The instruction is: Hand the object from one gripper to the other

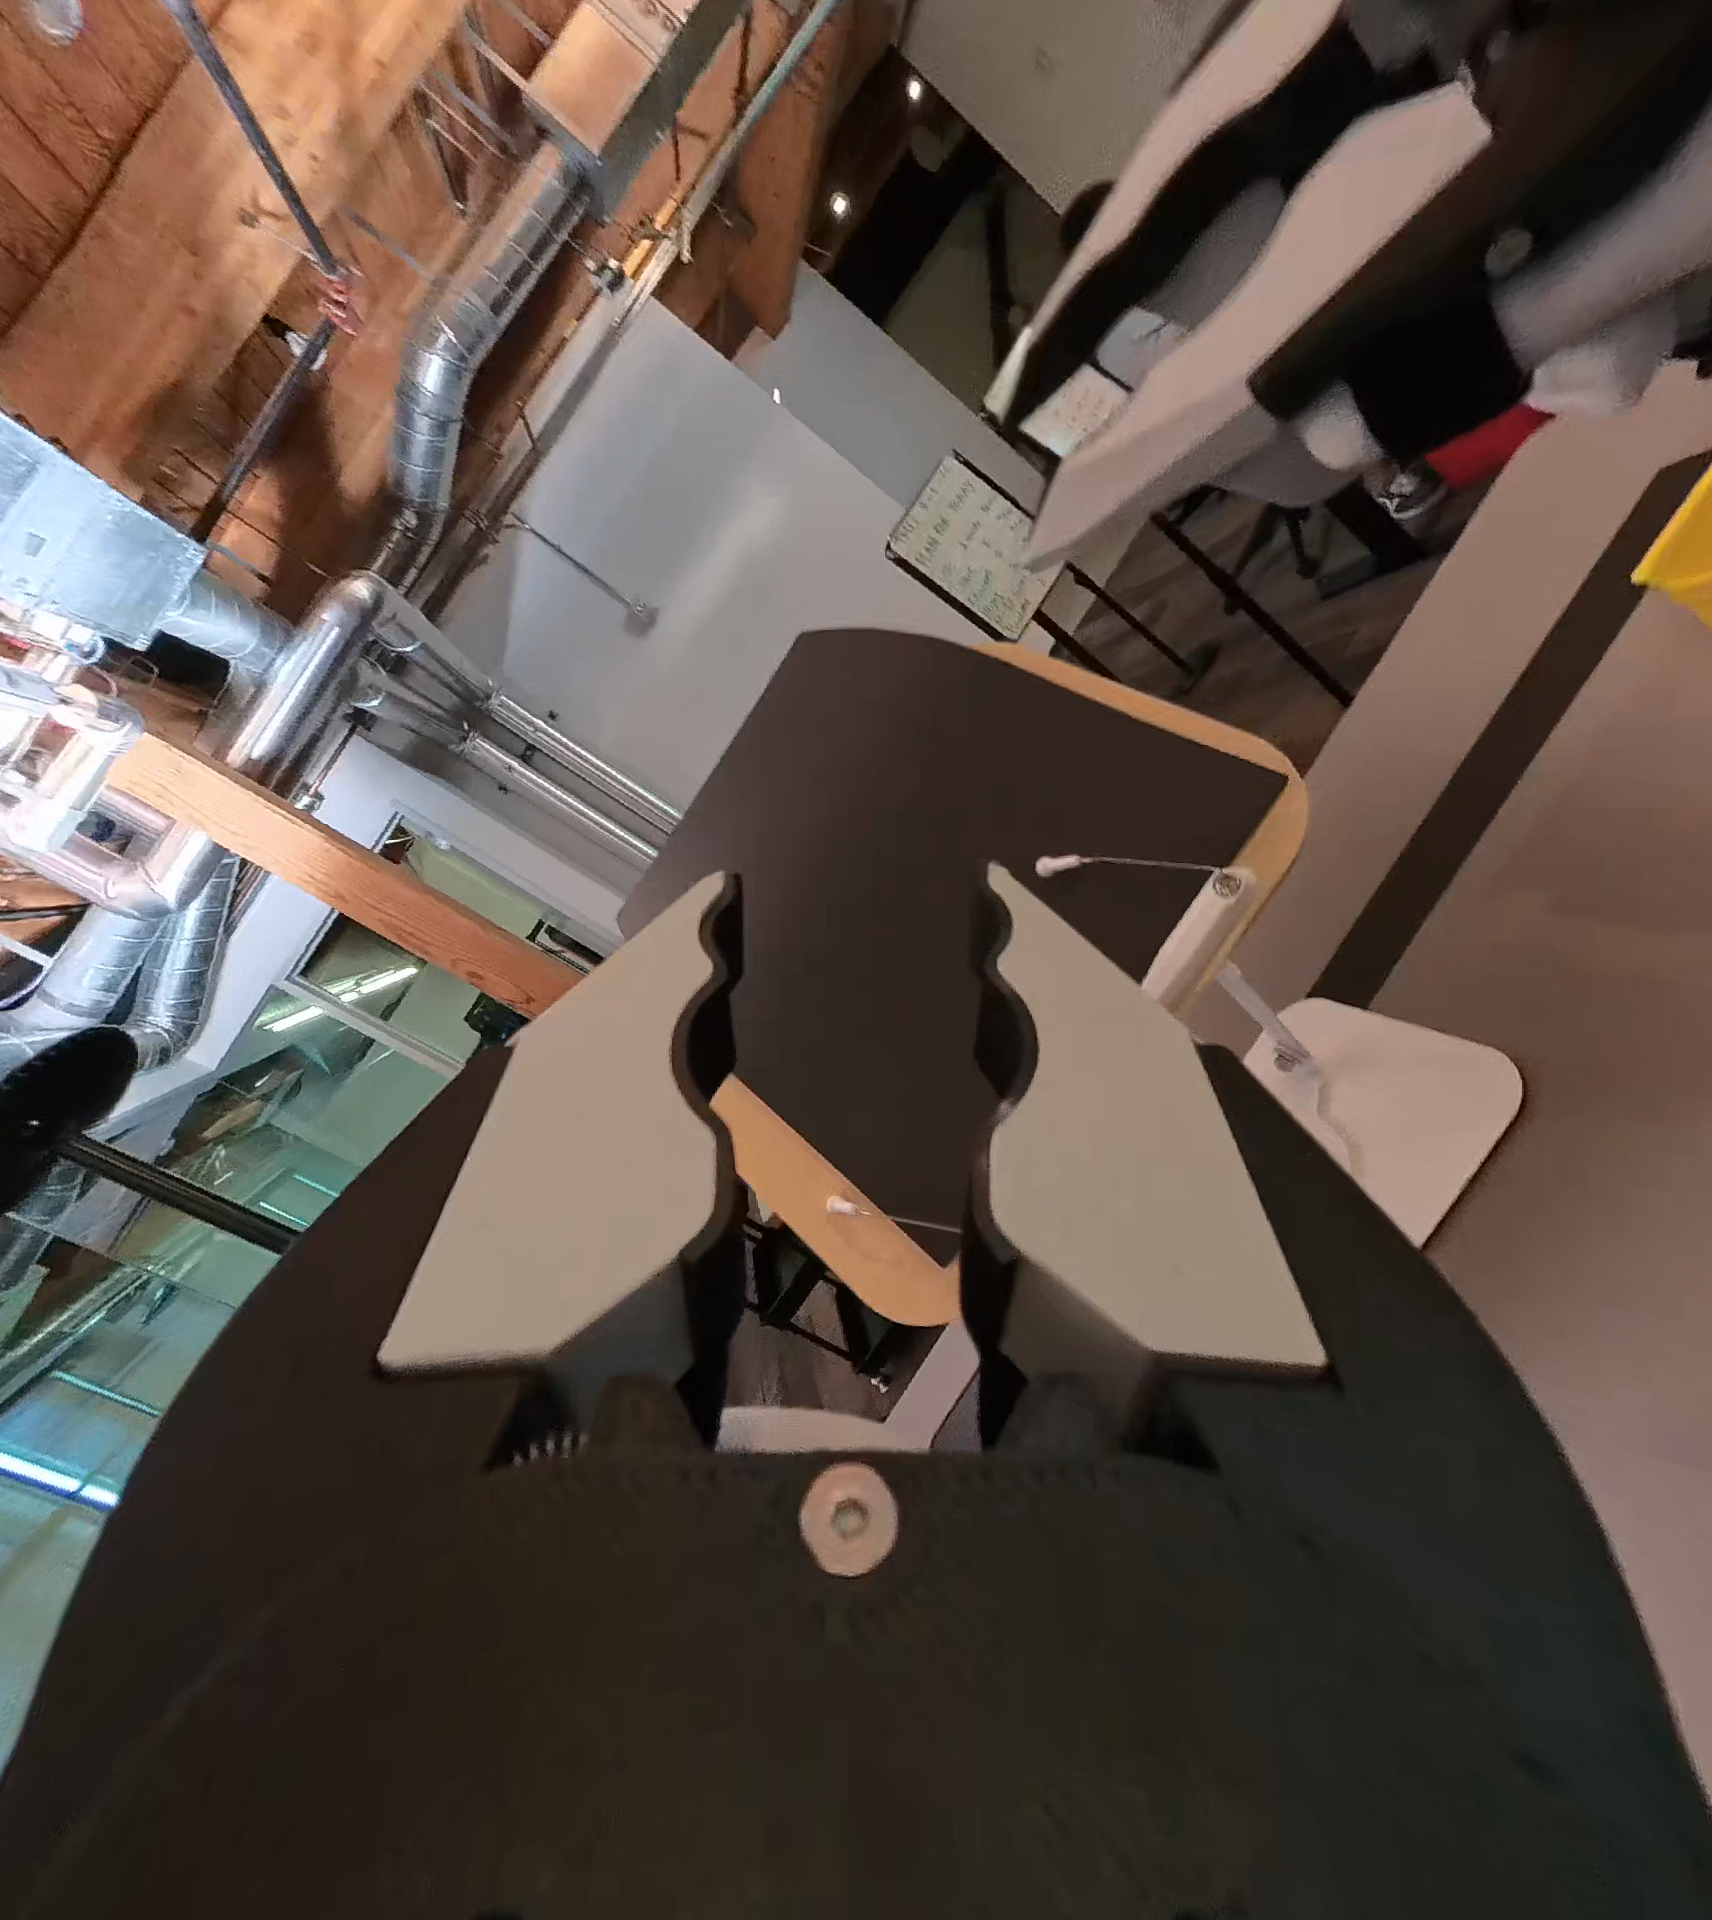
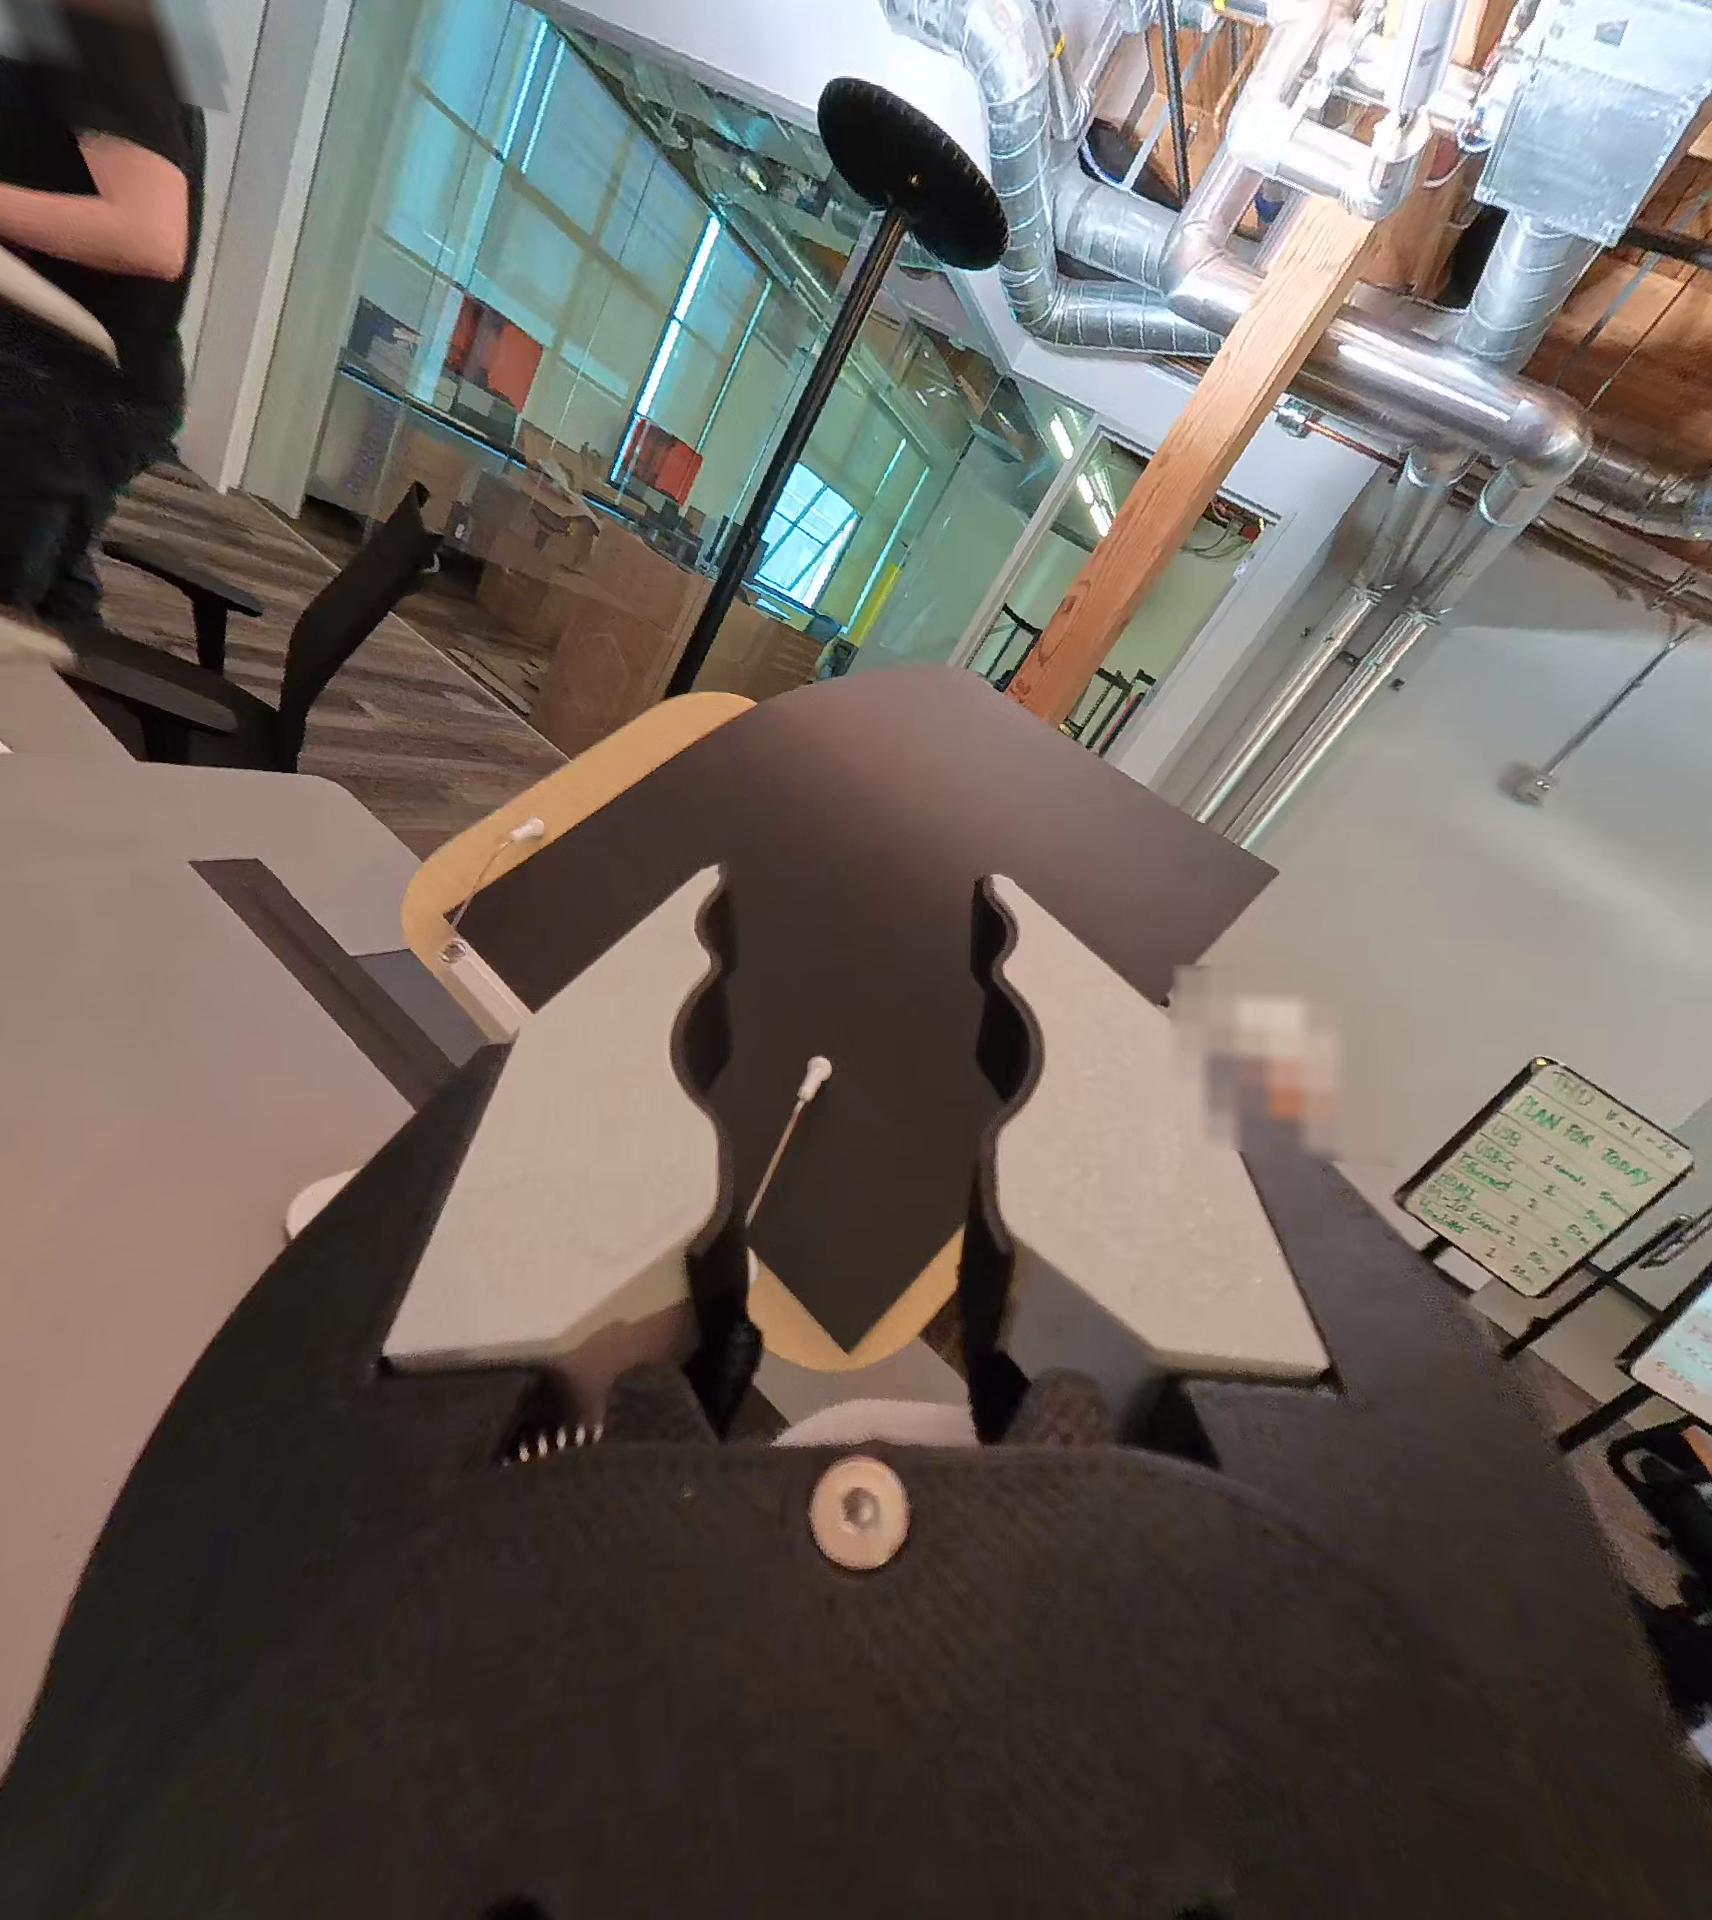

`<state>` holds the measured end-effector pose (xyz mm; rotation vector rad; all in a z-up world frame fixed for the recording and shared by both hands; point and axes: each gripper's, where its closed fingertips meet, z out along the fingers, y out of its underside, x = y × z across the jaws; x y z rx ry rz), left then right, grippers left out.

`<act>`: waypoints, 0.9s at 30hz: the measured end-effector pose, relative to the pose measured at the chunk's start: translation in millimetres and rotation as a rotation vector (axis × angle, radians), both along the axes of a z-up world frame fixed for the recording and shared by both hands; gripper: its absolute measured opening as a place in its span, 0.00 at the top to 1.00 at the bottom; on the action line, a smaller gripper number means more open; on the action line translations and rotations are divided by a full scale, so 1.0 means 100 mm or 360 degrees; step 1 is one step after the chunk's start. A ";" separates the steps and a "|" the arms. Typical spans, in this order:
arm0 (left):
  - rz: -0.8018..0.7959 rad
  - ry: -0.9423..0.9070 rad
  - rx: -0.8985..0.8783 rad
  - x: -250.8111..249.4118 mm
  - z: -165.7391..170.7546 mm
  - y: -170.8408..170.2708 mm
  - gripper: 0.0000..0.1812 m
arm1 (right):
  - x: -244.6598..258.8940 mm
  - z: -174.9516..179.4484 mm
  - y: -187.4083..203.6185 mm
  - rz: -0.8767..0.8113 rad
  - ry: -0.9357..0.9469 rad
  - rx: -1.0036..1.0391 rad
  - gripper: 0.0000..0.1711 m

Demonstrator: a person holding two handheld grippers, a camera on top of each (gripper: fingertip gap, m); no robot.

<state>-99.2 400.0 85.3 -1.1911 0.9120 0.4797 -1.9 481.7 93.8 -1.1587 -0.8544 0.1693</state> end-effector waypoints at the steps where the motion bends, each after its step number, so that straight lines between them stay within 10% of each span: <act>1: 0.0004 -0.0001 0.0013 0.01 0.04 -0.04 0.76 | 0.04 0.00 0.02 -0.0018 -0.0008 0.0011 0.75; 16: 0.0774 0.0289 -0.0079 -1.71 0.38 -1.03 0.81 | 0.00 -0.19 0.10 -0.0093 -0.0241 0.0033 0.75; 27: 0.1202 0.0374 -0.0993 -3.18 -1.36 -1.52 0.82 | -0.35 -0.56 0.04 0.0011 -0.0585 0.0036 0.76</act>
